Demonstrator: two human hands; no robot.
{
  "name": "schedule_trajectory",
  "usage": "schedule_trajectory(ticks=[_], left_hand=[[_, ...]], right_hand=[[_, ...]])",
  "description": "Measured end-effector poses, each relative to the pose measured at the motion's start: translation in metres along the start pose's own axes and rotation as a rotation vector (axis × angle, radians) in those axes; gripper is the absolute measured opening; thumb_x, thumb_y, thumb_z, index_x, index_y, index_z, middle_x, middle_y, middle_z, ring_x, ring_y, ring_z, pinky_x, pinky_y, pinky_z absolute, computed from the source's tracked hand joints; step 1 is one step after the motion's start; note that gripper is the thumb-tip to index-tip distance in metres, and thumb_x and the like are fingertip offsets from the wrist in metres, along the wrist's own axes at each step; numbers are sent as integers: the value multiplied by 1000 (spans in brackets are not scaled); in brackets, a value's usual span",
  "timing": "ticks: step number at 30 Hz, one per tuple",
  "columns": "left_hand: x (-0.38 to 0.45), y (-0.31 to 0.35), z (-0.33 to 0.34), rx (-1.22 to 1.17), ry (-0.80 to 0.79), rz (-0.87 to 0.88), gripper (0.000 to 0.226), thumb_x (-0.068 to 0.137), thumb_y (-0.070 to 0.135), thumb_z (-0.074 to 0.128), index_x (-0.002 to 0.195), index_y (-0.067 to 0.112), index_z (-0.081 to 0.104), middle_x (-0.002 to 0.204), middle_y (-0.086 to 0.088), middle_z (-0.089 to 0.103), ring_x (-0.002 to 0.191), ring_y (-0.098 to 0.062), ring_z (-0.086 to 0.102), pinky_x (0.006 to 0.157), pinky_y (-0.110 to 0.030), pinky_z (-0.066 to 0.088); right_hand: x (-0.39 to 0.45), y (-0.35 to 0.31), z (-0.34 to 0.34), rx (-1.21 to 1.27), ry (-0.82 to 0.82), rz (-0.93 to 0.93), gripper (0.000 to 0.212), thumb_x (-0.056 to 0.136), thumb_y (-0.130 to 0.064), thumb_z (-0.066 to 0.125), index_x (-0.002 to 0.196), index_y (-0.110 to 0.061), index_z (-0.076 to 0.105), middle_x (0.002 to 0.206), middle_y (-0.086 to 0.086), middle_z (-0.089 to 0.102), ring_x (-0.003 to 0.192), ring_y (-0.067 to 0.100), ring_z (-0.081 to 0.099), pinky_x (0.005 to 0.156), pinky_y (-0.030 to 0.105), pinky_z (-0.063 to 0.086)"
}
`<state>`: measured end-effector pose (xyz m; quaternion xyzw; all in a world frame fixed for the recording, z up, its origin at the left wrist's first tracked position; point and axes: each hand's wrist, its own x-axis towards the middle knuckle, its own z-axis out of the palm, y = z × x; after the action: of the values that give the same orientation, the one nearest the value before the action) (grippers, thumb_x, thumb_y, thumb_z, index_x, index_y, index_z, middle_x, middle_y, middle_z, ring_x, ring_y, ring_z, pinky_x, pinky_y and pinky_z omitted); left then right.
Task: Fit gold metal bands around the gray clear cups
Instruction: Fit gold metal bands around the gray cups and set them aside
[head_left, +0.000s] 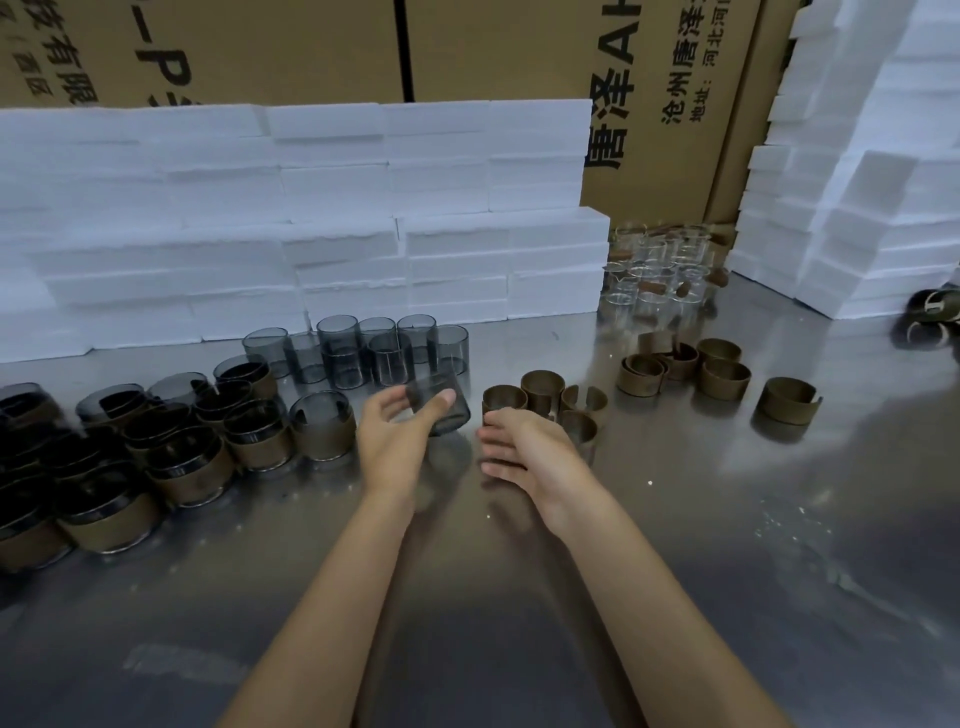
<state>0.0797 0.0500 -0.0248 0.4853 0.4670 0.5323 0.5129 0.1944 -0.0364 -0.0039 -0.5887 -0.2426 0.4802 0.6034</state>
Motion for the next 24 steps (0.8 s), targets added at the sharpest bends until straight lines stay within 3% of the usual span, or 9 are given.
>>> schedule_trajectory(ticks=[3, 6, 8, 11, 14, 16, 18, 21, 24], left_hand=[[-18, 16, -10, -60, -149, -52, 45, 74, 27, 90, 112, 23, 64, 111, 7, 69, 101, -3, 66, 79, -20, 53], [-34, 31, -20, -118, -268, -104, 48, 69, 37, 89, 110, 22, 68, 106, 5, 75, 99, -9, 69, 80, -27, 51], [-42, 35, -27, -131, -328, -102, 56, 64, 44, 85, 112, 17, 72, 101, 6, 78, 93, -7, 71, 81, -28, 50], [-47, 34, -35, -100, -412, -68, 58, 71, 46, 81, 118, 14, 74, 109, 2, 78, 98, -7, 73, 79, -21, 52], [-44, 35, -42, -60, -450, -53, 52, 74, 50, 78, 117, 21, 77, 116, 7, 76, 104, -1, 70, 78, -14, 54], [-39, 35, -44, -54, -456, -45, 49, 71, 55, 78, 110, 26, 80, 127, 11, 71, 115, -4, 66, 96, -24, 53], [-35, 34, -44, -35, -466, -9, 49, 75, 56, 78, 112, 24, 80, 131, 11, 69, 125, -9, 61, 112, -36, 43], [-34, 33, -43, -7, -493, -2, 50, 82, 56, 73, 117, 20, 78, 127, 3, 72, 128, -21, 59, 111, -45, 41], [-34, 34, -47, 7, -554, -32, 47, 89, 56, 68, 117, 20, 77, 123, 2, 74, 121, -18, 64, 105, -41, 46]], right_hand=[[-3, -2, 4, -103, -28, -59, 47, 87, -59, 71, 112, -20, 65, 114, 5, 70, 101, 15, 69, 86, 34, 62], [-8, -2, 7, -135, -111, -112, 75, 70, -78, 70, 123, -25, 62, 120, -1, 69, 109, 16, 69, 96, 41, 59], [-9, 0, 9, -70, -243, -108, 81, 72, -77, 71, 133, -24, 60, 125, 0, 71, 114, 21, 69, 100, 48, 56], [-13, 1, 13, 41, -397, -83, 78, 81, -68, 72, 138, -16, 60, 130, 7, 70, 115, 29, 70, 102, 50, 54], [-16, 5, 19, -7, -374, -132, 87, 76, -79, 66, 133, -13, 63, 118, 14, 74, 105, 33, 74, 96, 47, 58], [-18, 5, 23, -60, -313, -180, 95, 71, -88, 59, 128, -13, 64, 101, 17, 78, 94, 33, 77, 83, 41, 62], [-18, 4, 25, -90, -267, -217, 96, 70, -92, 49, 119, -11, 68, 90, 19, 78, 84, 33, 77, 71, 35, 63], [-18, 1, 25, -99, -250, -262, 92, 77, -87, 36, 108, -8, 72, 83, 22, 76, 74, 33, 76, 66, 33, 64], [-16, 1, 25, -86, -215, -247, 89, 88, -78, 29, 100, -2, 73, 80, 25, 75, 68, 32, 76, 62, 33, 64]])
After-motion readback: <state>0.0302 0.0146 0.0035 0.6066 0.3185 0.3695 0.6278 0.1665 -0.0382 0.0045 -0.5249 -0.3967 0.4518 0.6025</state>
